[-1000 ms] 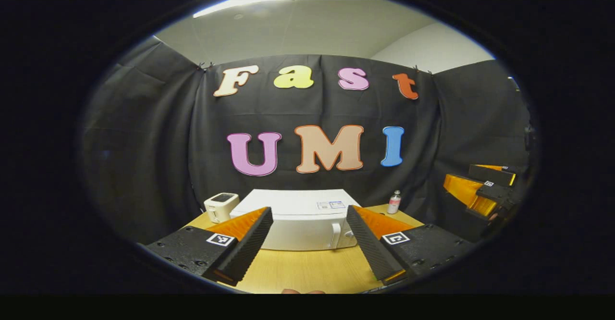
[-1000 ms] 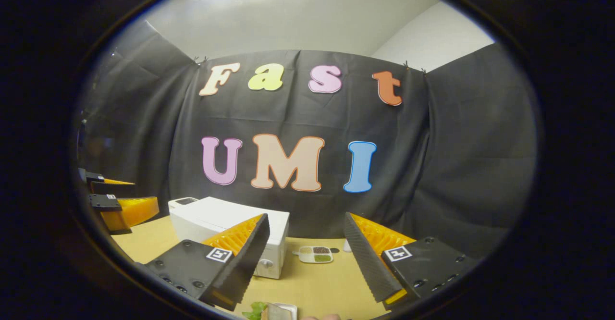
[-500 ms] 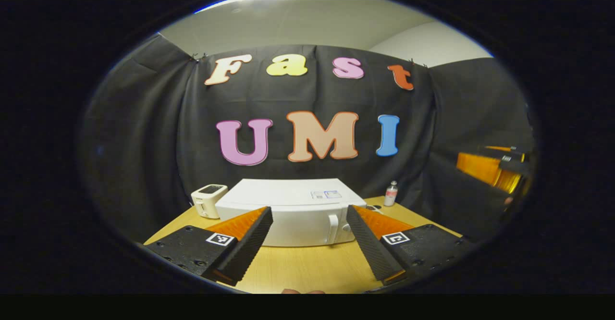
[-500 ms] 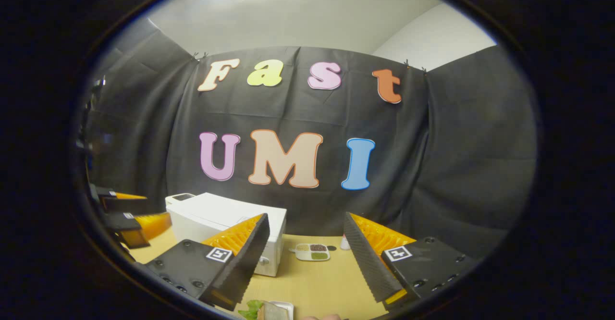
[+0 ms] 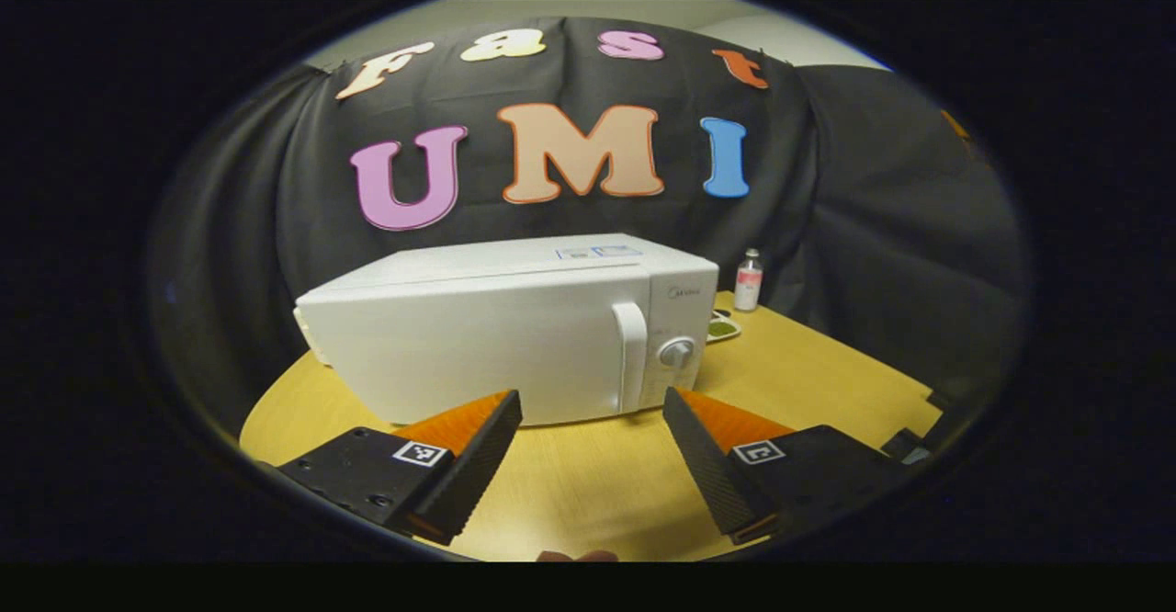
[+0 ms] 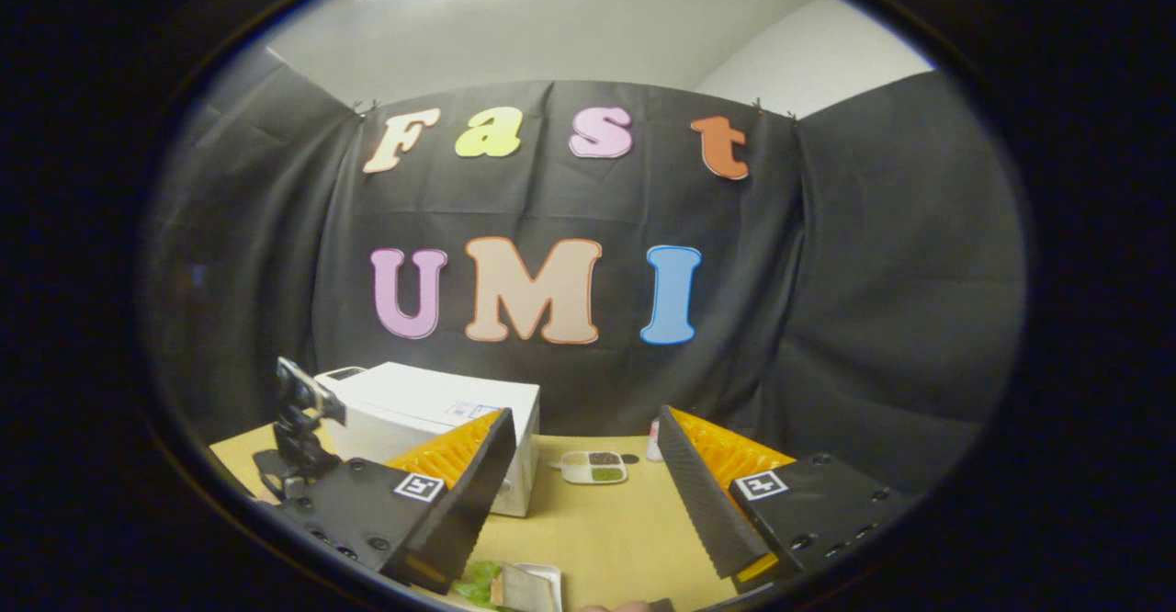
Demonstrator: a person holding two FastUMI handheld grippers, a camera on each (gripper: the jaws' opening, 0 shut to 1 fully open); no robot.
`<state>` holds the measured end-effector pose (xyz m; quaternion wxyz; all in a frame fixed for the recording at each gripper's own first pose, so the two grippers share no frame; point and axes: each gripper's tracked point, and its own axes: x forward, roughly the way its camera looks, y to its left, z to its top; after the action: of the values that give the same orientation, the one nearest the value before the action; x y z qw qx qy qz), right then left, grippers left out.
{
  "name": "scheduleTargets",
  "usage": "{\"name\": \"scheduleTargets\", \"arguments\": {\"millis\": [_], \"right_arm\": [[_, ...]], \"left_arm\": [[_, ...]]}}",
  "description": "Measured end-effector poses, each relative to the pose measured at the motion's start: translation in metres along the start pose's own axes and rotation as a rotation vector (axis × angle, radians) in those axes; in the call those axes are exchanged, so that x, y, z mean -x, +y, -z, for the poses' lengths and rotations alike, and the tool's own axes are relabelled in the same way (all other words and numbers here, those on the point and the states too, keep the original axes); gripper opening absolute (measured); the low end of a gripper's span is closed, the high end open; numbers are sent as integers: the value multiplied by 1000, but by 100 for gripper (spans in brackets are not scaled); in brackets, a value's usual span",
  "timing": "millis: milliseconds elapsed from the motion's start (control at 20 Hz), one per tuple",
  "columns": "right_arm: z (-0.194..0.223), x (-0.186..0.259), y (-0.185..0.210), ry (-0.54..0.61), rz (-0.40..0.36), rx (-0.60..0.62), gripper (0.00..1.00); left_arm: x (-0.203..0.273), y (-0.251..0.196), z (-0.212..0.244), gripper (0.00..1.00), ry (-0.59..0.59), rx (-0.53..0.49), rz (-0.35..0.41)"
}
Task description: Open the microwave oven with the left hand, put the food in, and close the microwave oven.
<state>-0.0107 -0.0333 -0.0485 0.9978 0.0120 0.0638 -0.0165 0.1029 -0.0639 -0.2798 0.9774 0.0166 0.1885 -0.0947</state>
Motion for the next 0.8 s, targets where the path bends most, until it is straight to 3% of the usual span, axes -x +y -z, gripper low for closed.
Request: {"name": "scheduleTargets", "arguments": {"millis": [200, 350, 600, 800], "right_arm": [[15, 10, -13, 56, 28, 21, 96], [14, 18, -16, 65, 27, 7, 97], [20, 20, -26, 98, 31, -50, 96], [21, 18, -31, 100, 41, -31, 96]], "left_arm": [[-38, -21, 12, 97, -11, -19, 46], [-57, -35, -2, 99, -91, 36, 95], [-90, -25, 3, 98, -83, 2, 31], [-104, -30, 6, 98, -68, 70, 31]]}}
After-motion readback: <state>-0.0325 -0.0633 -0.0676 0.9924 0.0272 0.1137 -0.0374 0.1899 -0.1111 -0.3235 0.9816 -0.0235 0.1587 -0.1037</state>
